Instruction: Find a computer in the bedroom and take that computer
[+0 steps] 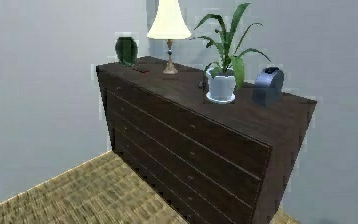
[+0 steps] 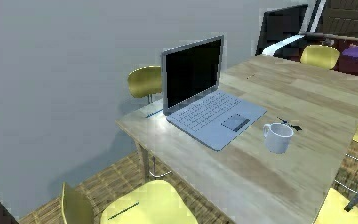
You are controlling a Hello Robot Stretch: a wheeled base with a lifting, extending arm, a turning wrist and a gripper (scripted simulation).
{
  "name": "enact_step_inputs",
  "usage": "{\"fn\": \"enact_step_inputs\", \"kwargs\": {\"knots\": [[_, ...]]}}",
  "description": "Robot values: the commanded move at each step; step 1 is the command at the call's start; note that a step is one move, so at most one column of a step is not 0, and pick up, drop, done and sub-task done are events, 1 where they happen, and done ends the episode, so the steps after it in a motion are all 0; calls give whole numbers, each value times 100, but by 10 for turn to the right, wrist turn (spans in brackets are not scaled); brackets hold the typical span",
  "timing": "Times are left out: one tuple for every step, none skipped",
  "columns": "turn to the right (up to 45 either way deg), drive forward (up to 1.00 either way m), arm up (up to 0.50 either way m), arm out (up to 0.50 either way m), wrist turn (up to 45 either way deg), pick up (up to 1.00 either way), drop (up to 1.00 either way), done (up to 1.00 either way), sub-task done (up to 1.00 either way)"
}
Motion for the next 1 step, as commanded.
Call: {"fn": "enact_step_inputs", "kwargs": {"knots": [[90, 0, 0, 0, 0, 0, 0, 0, 0]]}}
